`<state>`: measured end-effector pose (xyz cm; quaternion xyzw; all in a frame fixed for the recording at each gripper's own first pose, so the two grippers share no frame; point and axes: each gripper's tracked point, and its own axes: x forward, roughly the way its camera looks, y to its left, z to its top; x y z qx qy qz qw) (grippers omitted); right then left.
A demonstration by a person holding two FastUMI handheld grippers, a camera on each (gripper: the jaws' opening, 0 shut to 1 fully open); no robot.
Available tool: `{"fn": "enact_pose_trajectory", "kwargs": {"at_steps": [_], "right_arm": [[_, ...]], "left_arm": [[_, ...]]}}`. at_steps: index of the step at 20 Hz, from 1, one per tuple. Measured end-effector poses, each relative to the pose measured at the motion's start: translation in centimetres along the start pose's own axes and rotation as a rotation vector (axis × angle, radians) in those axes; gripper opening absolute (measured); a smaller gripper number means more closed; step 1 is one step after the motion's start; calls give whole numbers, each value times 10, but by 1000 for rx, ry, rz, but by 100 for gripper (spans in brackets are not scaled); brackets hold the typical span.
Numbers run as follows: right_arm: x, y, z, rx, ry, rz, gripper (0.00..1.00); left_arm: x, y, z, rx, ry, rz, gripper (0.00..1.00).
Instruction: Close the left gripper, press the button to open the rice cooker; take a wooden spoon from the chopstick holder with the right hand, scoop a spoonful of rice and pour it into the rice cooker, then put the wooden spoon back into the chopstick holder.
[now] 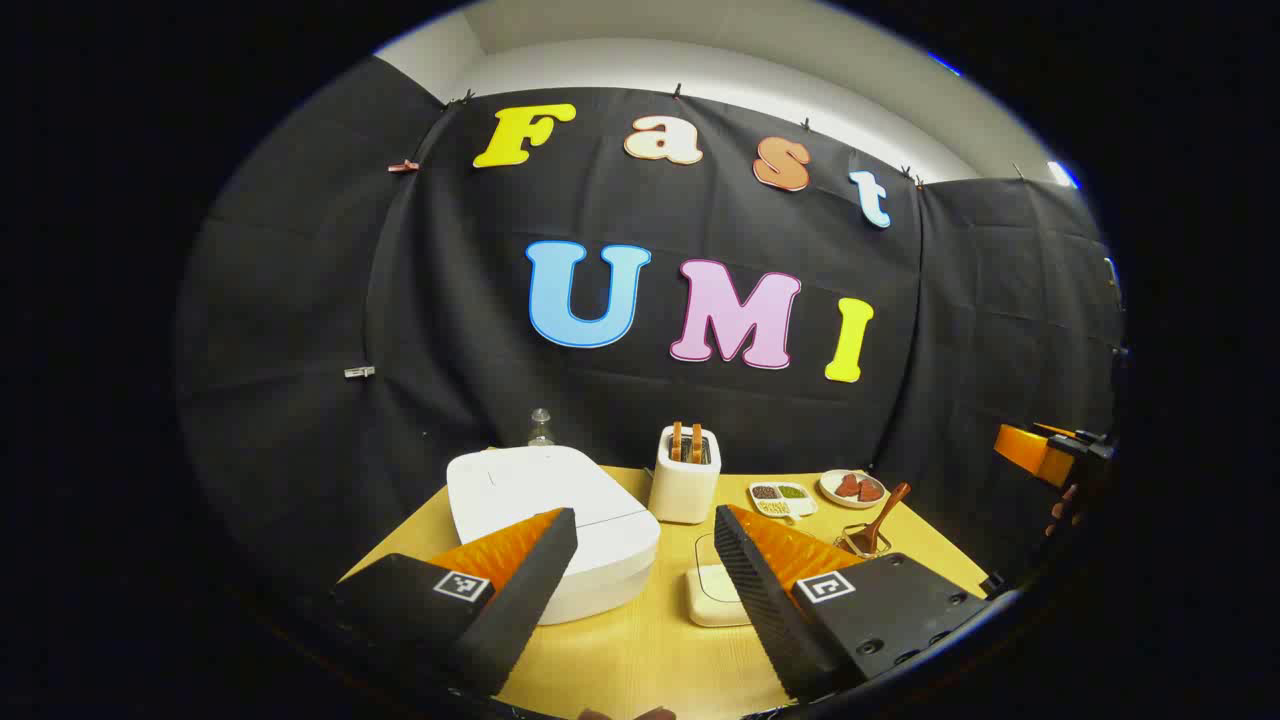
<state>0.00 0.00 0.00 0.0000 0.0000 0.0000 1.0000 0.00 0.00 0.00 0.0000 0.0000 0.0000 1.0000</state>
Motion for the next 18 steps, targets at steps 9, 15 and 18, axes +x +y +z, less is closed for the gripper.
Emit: {"fn": "enact_pose_trajectory", "kwargs": {"at_steps": [9,15,18], "right_arm": [[-5,8,1,7,-2,21,98],[-4,15,3,-3,-9,36,98],[-3,16,1,-1,-6,41,98]], "left_arm": [[-11,0,-1,15,-5,-4,96],[-10,3,4,29,-16,-5,96],[-6,2,3,24,-10,-14,95]]}}
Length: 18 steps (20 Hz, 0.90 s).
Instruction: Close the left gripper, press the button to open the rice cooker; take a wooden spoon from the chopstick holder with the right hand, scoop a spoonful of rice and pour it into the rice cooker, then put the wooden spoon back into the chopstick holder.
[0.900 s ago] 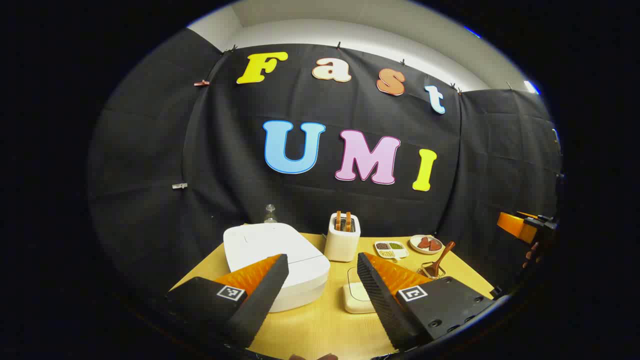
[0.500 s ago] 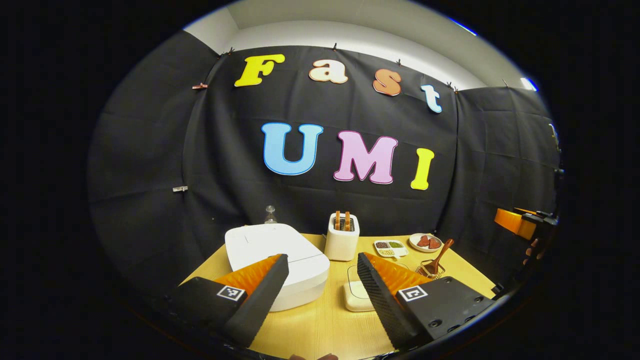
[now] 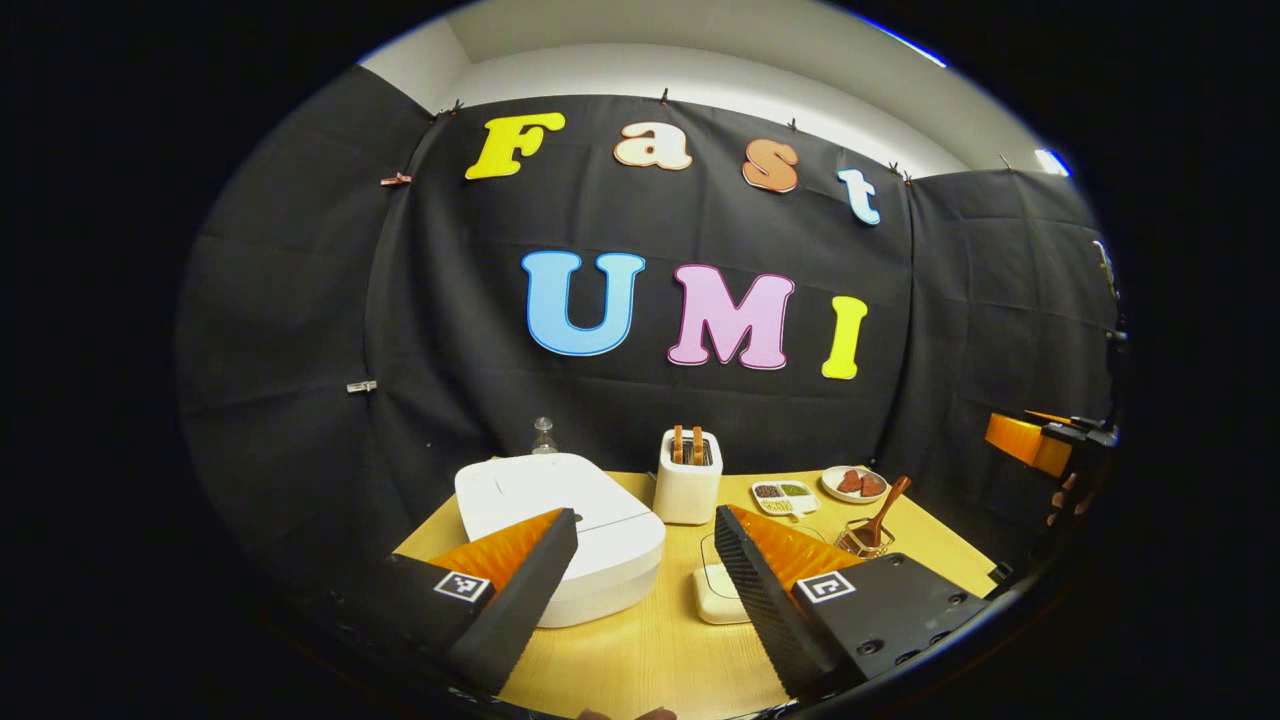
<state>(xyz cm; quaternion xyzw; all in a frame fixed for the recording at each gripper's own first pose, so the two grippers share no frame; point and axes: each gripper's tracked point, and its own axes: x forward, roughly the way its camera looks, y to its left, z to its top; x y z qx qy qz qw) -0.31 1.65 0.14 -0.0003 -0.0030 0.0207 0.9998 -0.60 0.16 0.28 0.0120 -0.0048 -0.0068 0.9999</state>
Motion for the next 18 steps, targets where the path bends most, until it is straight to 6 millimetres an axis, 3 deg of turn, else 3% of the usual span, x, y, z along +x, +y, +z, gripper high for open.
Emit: {"fn": "enact_pose_trajectory", "kwargs": {"at_steps": [3,11,13,18], "right_arm": [[1,1,0,-6,0,2,98],[4,-2,0,-24,4,-9,98],[4,-4,-2,-25,9,-15,98],[4,-8,-11,-28,34,-31,98]], "left_arm": [[8,4,6,-3,-1,-3,96],[49,47,33,-2,3,47,95],[61,57,32,-15,31,50,90],[97,85,16,-46,123,47,64]]}}
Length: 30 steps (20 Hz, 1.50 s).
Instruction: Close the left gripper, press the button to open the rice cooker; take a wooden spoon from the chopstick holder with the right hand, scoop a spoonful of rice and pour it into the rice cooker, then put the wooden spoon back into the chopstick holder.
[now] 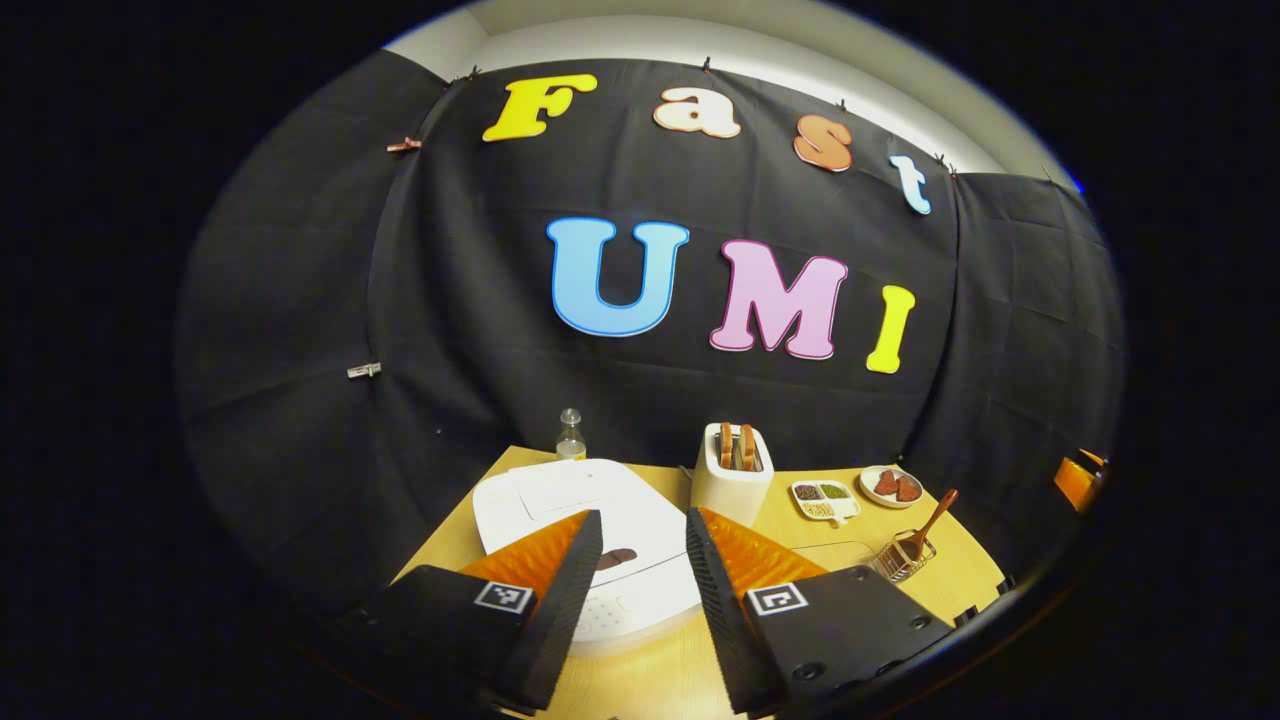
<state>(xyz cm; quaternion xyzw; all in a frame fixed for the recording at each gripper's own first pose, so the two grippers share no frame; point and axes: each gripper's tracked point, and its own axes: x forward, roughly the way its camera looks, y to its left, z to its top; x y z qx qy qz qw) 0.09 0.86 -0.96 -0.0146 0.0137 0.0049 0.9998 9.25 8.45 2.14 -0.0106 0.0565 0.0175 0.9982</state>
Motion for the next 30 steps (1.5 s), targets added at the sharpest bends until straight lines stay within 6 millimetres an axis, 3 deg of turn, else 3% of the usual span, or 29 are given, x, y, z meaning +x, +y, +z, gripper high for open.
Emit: {"fn": "enact_pose_trajectory", "kwargs": {"at_steps": [3,4,8,13,20,30], "right_arm": [[-1,-4,-5,8,18,-14,98],[-1,-5,-8,11,26,-21,98],[-6,-14,-10,32,50,-47,98],[2,-31,-14,10,65,-60,98],[42,-39,-18,4,78,4,98],[88,-44,-35,43,121,89,98]], "left_arm": [[22,8,-7,-13,43,-18,47],[30,11,-9,-15,53,-18,35],[51,18,-17,-30,90,-19,9],[79,23,-40,-108,165,-18,6],[114,24,-81,-162,261,50,6],[127,27,-109,-169,325,152,7]]}}
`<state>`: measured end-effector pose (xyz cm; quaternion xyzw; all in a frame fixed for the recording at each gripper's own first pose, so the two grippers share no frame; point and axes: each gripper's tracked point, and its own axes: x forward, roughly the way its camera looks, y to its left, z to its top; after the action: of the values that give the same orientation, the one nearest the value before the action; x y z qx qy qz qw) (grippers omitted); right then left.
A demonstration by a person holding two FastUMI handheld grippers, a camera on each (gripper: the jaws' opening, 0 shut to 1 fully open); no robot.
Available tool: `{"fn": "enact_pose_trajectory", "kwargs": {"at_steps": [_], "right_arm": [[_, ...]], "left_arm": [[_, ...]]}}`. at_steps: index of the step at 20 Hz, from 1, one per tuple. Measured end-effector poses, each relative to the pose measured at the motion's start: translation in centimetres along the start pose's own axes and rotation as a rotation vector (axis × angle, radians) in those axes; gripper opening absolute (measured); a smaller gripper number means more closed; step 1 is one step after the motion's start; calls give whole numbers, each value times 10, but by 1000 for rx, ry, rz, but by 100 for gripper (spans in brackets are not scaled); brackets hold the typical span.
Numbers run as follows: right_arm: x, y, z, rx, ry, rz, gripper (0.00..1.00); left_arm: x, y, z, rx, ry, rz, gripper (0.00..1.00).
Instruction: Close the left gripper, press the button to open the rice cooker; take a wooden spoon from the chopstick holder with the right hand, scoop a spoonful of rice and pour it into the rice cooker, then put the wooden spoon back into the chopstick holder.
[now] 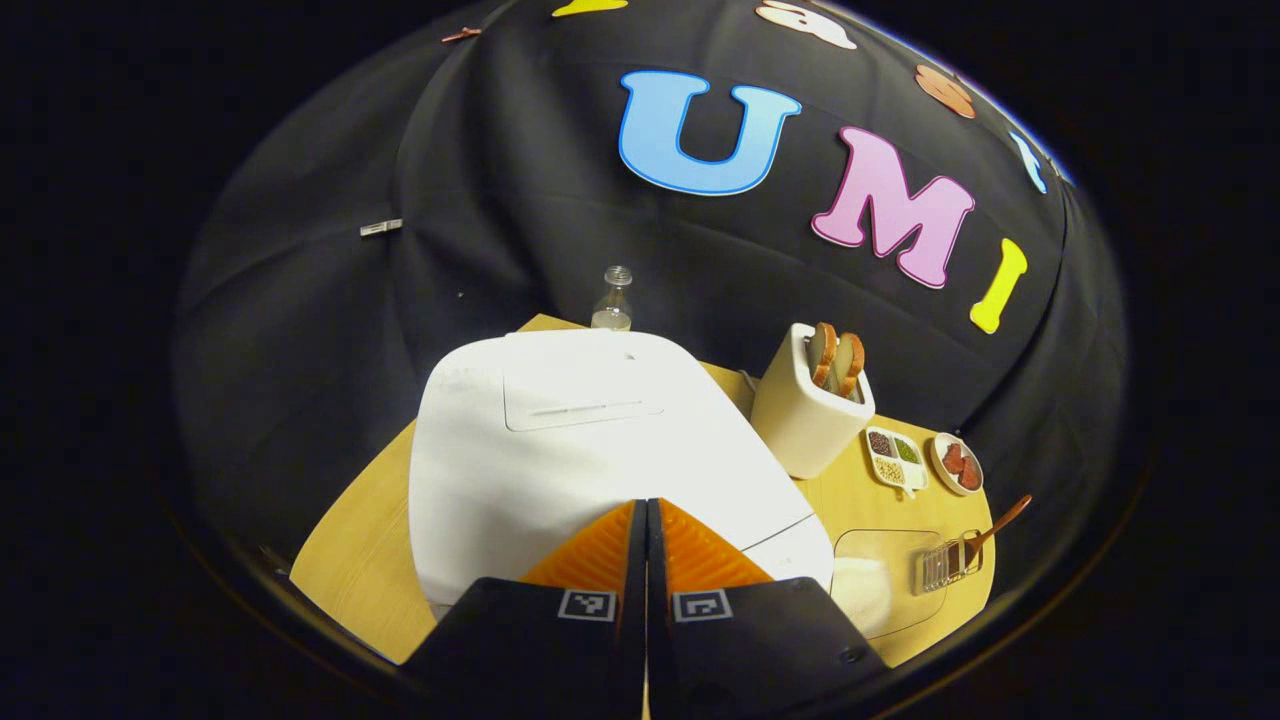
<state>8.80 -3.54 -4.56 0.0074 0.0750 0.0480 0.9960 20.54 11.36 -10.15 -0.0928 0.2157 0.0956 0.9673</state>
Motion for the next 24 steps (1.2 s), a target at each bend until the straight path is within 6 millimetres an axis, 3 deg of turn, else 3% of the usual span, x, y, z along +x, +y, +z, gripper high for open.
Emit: {"fn": "enact_pose_trajectory", "kwargs": {"at_steps": [6,8,10,14,17,20,24], "right_arm": [[10,-4,-11,23,28,34,98],[12,-6,-13,26,29,41,98],[13,-12,-16,25,34,44,98],[19,-22,-19,23,43,50,98],[27,-30,-20,19,44,53,98],[38,-36,-27,16,58,60,98],[56,-39,-43,19,97,80,98]], "left_arm": [[0,0,-1,25,21,24,10],[-2,-1,5,8,9,28,7],[-14,-4,24,33,-72,50,7],[-62,-8,96,159,-304,163,7],[-102,-31,130,161,-420,151,6],[-128,-48,128,154,-454,131,7],[-156,-65,96,166,-423,143,8]]}}
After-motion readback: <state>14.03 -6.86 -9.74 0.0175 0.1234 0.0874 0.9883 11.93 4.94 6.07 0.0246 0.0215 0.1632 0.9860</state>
